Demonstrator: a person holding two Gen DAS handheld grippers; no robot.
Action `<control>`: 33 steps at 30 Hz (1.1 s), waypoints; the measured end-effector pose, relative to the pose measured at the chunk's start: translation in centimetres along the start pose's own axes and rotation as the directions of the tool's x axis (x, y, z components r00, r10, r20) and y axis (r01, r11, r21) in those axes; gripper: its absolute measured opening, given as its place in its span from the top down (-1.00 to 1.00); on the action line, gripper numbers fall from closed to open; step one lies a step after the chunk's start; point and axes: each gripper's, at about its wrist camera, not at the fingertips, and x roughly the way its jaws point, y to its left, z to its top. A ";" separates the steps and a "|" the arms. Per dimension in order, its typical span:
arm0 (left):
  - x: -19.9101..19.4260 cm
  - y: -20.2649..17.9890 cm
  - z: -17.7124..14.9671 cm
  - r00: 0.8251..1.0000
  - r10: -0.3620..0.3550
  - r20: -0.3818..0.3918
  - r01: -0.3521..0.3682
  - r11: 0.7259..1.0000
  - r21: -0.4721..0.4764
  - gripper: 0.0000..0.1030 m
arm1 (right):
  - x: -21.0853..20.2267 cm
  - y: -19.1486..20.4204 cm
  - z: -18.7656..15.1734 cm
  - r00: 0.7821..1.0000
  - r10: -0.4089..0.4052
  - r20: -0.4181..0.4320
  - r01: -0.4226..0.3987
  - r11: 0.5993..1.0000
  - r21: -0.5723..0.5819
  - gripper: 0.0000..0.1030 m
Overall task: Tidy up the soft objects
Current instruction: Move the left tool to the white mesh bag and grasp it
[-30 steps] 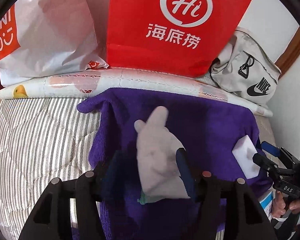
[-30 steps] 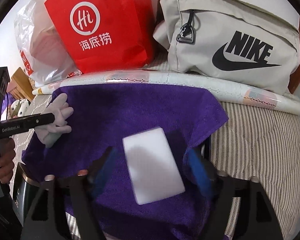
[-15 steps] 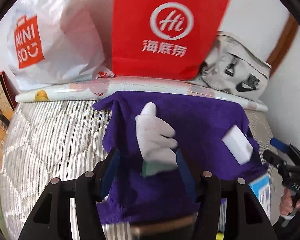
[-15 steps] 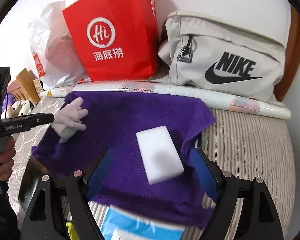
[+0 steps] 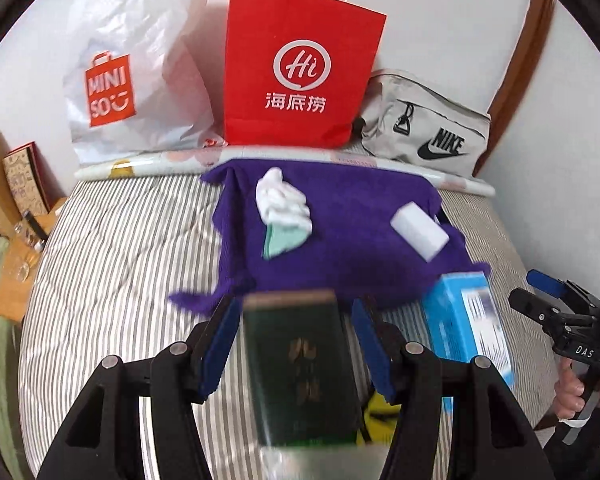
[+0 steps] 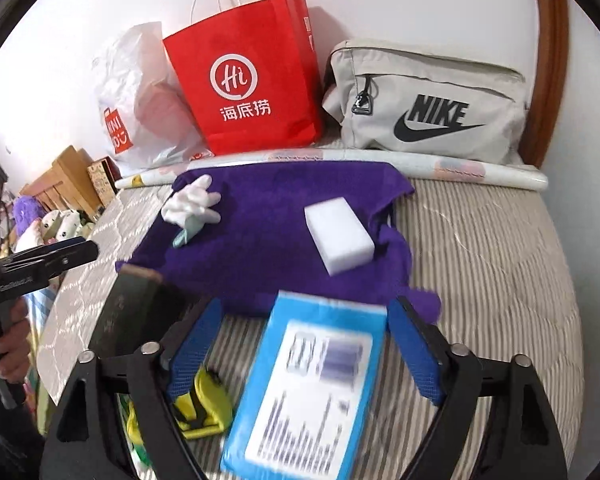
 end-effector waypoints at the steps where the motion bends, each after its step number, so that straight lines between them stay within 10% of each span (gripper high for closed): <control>1: -0.5 0.0 -0.9 1.000 -0.007 -0.003 0.007 1.000 -0.005 -0.10 | -0.5 0.2 -0.7 1.000 0.000 0.003 0.000 1.000 -0.005 -0.73; 21: -1.1 -0.5 -16.2 0.984 0.018 -0.178 -0.030 0.997 -0.065 -0.10 | -6.1 4.3 -10.9 0.996 0.080 0.027 -0.077 0.993 -0.085 -0.84; 26: -0.2 -1.0 -17.4 0.983 0.027 -0.184 -0.040 0.997 -0.066 0.26 | -6.6 4.6 -12.2 0.997 0.075 0.032 -0.072 0.993 -0.098 -0.84; 33: 1.6 -1.6 -16.9 0.978 0.075 -0.196 -0.089 0.994 -0.063 0.26 | -6.1 3.8 -13.8 0.994 0.109 0.008 -0.108 0.992 -0.058 -0.84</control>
